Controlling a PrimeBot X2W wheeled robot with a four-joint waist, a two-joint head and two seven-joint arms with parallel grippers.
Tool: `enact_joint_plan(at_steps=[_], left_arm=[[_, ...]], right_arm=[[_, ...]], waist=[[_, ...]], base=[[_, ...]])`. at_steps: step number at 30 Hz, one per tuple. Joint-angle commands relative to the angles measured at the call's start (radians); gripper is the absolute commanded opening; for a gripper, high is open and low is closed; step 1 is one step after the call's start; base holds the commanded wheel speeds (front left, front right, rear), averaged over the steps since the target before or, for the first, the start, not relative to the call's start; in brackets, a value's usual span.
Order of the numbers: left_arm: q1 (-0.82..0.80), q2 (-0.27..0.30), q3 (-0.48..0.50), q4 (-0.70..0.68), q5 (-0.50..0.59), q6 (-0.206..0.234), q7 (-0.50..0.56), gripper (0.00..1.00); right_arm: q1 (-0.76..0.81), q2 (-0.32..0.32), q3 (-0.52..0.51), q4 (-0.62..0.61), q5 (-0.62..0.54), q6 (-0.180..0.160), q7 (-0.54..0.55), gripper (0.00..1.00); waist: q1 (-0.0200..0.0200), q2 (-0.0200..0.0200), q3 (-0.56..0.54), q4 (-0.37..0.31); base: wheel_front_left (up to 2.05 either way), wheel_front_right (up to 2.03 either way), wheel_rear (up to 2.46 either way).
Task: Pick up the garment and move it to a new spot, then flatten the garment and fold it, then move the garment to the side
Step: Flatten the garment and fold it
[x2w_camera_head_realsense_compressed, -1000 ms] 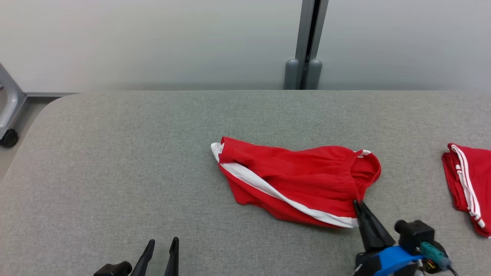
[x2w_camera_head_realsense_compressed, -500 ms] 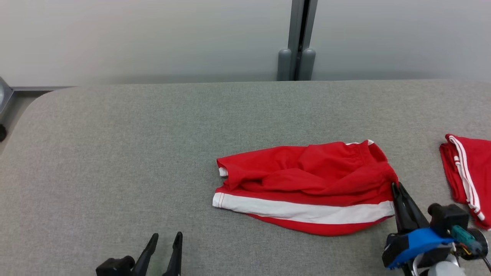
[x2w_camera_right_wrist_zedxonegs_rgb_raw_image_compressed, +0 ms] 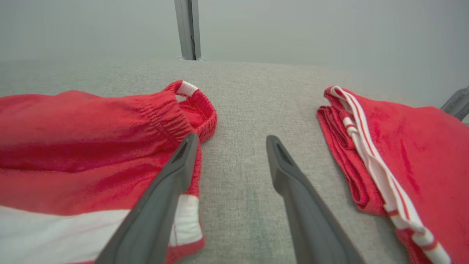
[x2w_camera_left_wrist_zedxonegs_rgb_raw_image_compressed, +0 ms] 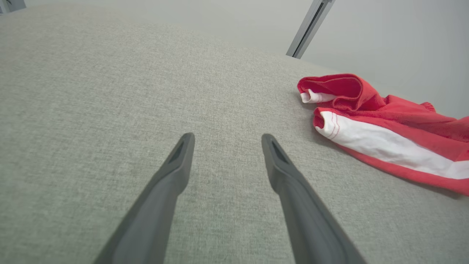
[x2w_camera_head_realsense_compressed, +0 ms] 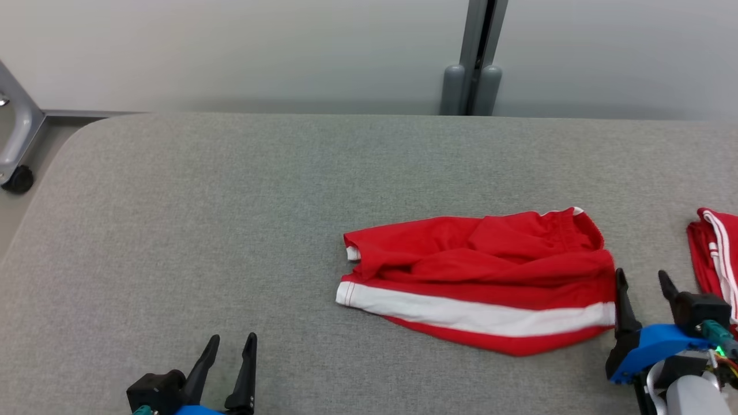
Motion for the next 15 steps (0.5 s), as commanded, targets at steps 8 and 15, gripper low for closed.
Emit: enact_joint_plan(at_steps=[8,15], left_arm=[[0.014,-0.027,0.108,-0.014,0.12,0.002,0.0,1.0],[0.047,-0.061,0.172,-0.031,0.238,0.002,0.0,1.0]], right_arm=[[0.102,0.001,0.116,-0.212,0.099,0.0,-0.007,1.0],[0.224,-0.001,0.271,-0.292,0.13,0.0,-0.007,1.0]], waist=[[-0.0001,0.0,-0.051,-0.054],[-0.0001,0.0,-0.099,-0.071]], base=[[0.0,0.0,0.0],[0.0,0.0,0.0]])
